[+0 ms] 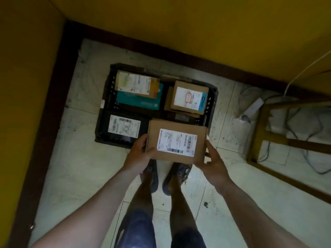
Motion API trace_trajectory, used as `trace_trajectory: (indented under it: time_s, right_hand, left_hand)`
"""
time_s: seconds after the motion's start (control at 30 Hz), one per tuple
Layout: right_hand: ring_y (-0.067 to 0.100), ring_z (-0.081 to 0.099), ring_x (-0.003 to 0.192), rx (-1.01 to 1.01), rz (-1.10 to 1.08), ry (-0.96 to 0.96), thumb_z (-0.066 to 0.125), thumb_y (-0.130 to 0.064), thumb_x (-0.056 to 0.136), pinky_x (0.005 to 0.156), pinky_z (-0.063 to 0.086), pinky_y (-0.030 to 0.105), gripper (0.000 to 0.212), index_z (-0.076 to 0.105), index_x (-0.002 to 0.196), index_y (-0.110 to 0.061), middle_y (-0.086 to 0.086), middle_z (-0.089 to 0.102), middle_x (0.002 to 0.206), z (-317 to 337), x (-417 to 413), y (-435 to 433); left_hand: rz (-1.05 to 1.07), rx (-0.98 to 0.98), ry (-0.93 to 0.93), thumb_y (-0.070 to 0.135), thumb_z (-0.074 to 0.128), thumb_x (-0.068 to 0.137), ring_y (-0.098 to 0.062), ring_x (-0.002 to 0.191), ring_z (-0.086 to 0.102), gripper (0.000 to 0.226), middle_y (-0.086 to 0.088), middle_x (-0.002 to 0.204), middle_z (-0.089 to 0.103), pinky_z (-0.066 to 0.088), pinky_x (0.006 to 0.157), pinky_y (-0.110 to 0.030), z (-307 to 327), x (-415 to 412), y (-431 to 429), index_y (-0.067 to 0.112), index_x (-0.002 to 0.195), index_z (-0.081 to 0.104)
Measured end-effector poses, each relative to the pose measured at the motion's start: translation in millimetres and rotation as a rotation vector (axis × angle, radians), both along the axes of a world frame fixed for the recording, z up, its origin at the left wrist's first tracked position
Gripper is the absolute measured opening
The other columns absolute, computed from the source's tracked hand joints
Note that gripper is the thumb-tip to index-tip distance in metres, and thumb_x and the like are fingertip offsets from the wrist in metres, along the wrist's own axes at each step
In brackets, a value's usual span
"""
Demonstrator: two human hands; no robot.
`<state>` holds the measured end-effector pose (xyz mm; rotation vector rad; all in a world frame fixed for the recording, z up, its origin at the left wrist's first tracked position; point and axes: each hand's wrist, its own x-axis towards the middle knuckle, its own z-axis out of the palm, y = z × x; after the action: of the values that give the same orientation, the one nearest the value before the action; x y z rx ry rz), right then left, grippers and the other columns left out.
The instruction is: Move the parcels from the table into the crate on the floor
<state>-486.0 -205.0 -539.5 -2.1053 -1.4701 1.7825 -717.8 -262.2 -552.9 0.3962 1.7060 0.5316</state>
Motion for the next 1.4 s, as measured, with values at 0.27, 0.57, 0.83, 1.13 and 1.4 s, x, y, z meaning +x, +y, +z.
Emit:
trace_trajectory:
  time_s: [0.27,0.57,0.83,1.13,1.4]
  right_hand:
    - [0.023,0.061,0.115,-0.149,-0.226,0.072,0.063,-0.008,0.093,0.072,0.060,0.027,0.063,0.043,0.146,-0.034,-0.001,0.061,0.132,-89,-8,20]
    - [0.018,0.066,0.109,-0.193,-0.268,0.097,0.062,-0.007,0.091,0.077,0.060,0.029,0.052,0.053,0.138,-0.029,-0.003,0.067,0.125,-93,12,18]
    - [0.000,0.056,0.101,-0.164,-0.322,0.069,0.065,-0.019,0.090,0.091,0.042,0.021,0.048,0.053,0.134,-0.034,-0.019,0.055,0.122,-20,30,22]
    - [0.016,0.049,0.128,0.068,-0.389,0.067,0.061,-0.022,0.093,0.104,0.038,0.031,0.054,0.044,0.145,-0.026,-0.003,0.051,0.145,163,41,26]
    - [0.018,0.049,0.129,0.260,-0.572,0.077,0.059,-0.028,0.095,0.111,0.040,0.045,0.051,0.044,0.144,-0.028,-0.003,0.052,0.143,303,86,19]
  left_hand:
    - [-0.016,-0.068,0.029,0.017,0.063,0.093,-0.020,0.116,0.060,0.042,-0.001,0.127,0.065,0.053,0.088,-0.031,-89,4,19,0.024,0.134,0.057]
    - [-0.065,-0.096,0.089,0.016,0.059,0.095,-0.016,0.111,0.059,0.032,-0.001,0.125,0.064,0.045,0.093,-0.028,-87,18,23,0.026,0.126,0.058]
    - [-0.011,-0.081,0.080,0.022,0.057,0.097,-0.014,0.116,0.056,0.039,0.007,0.129,0.060,0.044,0.093,-0.021,-18,38,25,0.021,0.136,0.056]
    - [-0.130,0.146,0.008,0.029,0.055,0.098,-0.018,0.105,0.064,0.020,-0.001,0.119,0.067,0.051,0.093,-0.038,158,74,69,0.034,0.117,0.061]
    - [-0.219,0.261,-0.131,0.030,0.056,0.099,-0.014,0.113,0.061,0.026,0.002,0.120,0.067,0.045,0.106,-0.038,291,123,105,0.026,0.123,0.063]
